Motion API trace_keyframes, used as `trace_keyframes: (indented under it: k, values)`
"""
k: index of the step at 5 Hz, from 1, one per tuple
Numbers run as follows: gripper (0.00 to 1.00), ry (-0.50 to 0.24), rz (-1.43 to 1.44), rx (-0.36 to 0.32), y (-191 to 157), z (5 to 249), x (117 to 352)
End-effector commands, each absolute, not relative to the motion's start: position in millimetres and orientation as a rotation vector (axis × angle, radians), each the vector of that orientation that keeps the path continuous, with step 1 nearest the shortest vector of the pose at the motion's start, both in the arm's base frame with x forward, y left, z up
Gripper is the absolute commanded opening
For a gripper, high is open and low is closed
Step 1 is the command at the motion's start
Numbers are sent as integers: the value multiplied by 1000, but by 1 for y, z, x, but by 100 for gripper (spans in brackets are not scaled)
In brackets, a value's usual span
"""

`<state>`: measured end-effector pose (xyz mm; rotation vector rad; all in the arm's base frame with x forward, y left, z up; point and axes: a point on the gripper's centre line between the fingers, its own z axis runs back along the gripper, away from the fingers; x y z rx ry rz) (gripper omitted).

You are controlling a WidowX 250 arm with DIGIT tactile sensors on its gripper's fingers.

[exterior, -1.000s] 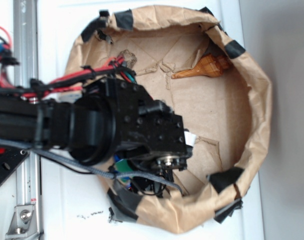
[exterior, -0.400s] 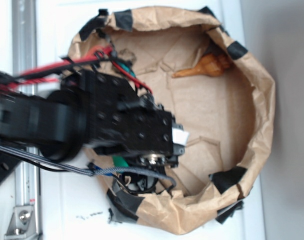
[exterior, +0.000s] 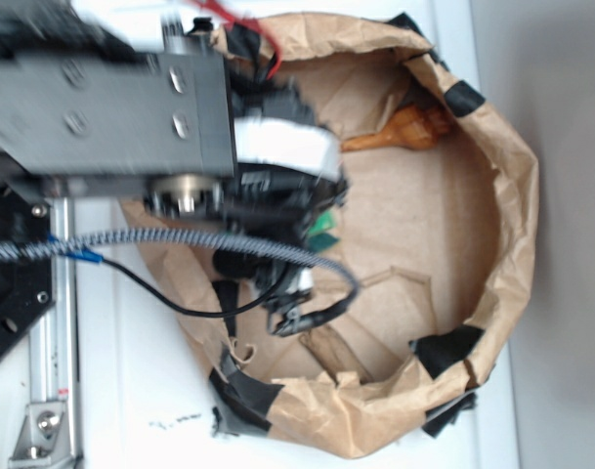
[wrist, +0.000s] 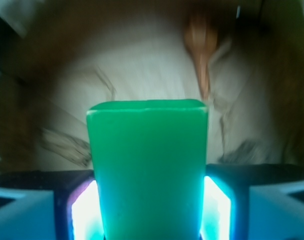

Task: Grab the green block.

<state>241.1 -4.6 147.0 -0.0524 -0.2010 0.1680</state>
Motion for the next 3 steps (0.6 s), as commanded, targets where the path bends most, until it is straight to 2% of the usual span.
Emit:
trace_keyframes:
  k: [1,2,3]
  values:
    - [0,-304,81,34,3,198,258]
    - [0,-290,65,44,-1,189,264]
    - [0,-286,67,33,-4,190,261]
